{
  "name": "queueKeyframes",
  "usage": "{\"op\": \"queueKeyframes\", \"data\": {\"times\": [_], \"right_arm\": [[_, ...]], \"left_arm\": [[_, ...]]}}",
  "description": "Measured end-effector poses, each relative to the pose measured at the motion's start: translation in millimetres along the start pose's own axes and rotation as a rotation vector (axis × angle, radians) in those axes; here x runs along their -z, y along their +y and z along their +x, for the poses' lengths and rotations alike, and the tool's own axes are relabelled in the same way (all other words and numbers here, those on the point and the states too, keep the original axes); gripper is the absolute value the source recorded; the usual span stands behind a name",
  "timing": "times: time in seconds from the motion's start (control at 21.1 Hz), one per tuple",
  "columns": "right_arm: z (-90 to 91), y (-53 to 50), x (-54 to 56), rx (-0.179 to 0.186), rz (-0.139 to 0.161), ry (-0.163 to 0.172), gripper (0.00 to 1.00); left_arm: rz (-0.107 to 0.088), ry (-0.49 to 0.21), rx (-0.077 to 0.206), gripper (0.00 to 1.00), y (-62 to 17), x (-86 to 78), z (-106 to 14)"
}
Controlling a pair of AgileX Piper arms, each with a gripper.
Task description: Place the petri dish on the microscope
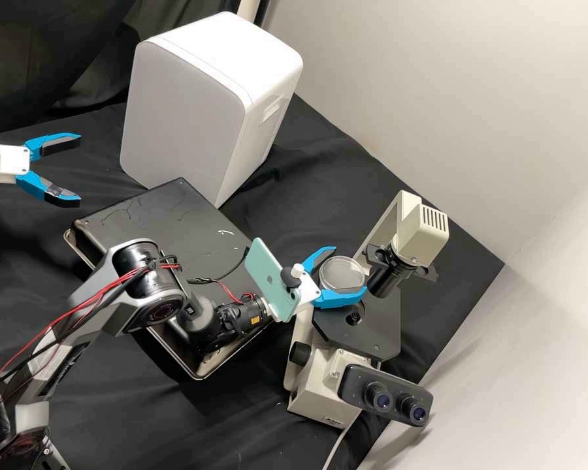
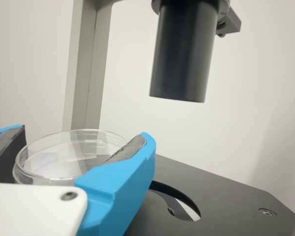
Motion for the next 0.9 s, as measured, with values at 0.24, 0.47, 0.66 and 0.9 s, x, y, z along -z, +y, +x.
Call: {"op": "queueKeyframes", "data": {"times": [0.24, 0.47, 0.66, 0.9], "right_arm": [[-1.9, 2.2, -3.6, 0.004, -0.014, 0.012, 0.00], [-8.5, 4.8, -9.9, -0.005, -0.018, 0.019, 0.00], [-12.7, 5.5, -12.5, -0.016, -0.018, 0.018, 1.00], [-12.7, 5.7, -12.5, -0.014, -0.018, 0.014, 1.00]], "left_arm": [[0.000, 0.000, 0.002, 1.00, -0.4, 0.1, 0.2], [0.001, 0.007, 0.008, 1.00, -1.3, 1.4, 0.6], [0.003, 0.006, 0.008, 1.00, -1.3, 1.4, 0.6], [0.011, 0.006, 0.008, 1.00, -1.0, 3.0, 0.6]]}}
